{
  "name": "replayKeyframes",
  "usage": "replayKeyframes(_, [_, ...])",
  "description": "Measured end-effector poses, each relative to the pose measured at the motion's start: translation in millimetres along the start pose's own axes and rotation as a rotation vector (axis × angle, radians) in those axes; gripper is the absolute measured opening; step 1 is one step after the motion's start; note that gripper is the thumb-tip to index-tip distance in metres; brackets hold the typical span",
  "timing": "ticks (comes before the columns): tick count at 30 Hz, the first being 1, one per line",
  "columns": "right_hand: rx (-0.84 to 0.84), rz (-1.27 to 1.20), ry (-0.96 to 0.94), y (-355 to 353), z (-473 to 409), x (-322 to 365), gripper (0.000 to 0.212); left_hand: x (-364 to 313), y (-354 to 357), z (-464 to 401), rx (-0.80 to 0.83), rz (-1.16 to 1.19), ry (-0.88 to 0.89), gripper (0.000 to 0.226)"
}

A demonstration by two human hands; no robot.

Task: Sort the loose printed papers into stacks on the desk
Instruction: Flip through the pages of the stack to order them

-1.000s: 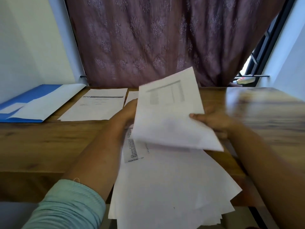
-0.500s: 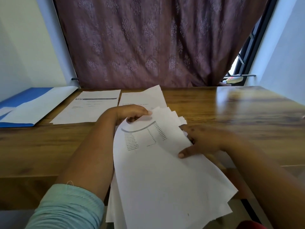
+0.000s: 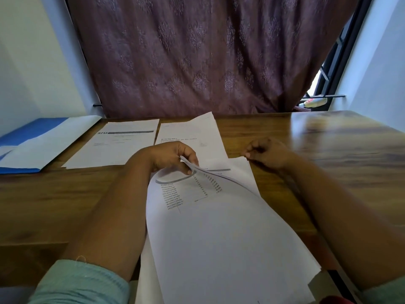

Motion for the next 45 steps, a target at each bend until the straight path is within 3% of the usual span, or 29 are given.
replayKeyframes(3, [0.022,-0.069,-0.104,-3,3,10,0.015,4,-2,-3,0.019,-0.002,0.000,0.027])
replayKeyframes(5, [0.036,-0.094,-0.143,-2,7,16,0.029,4,-1,-5,0.029,0.003,0.005,0.025])
replayKeyframes(10, [0.131,0.247,-0.190,13,4,22,0.052,3,0,-5,0.026,0.032,-0.002,0.029])
replayKeyframes(13, [0.124,0.228,-0.175,14,2,20,0.056,3,0,-6,0.034,0.038,-0.008,0.031])
replayKeyframes(18, [0.114,0.275,-0.202,15,1,20,0.057,10,-2,-6,0.036,0.050,-0.047,0.011])
replayKeyframes(22, [0.128,0.258,-0.203,17,0,19,0.051,15,-6,-5,0.002,0.067,-0.101,0.029])
replayKeyframes(28, [0.148,0.228,-0.214,22,0,20,0.021,14,1,0,0.031,0.088,-0.141,0.029])
replayKeyframes(36, [0.117,0.139,-0.201,18,4,23,0.055,14,-5,-2,0.022,0.067,-0.091,0.023])
replayKeyframes(45, [0.119,0.167,-0.176,19,3,20,0.057,16,-4,-4,0.034,0.060,-0.087,0.021])
Point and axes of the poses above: each hand's wrist, its own z-axis away from the middle knuckle, its own y-axis out of the palm, x = y × z, the point moved 9 cm from there along -z, towards the middle knuckle, and after that the axes turned 15 degrees about z, right-handed, at the moved point
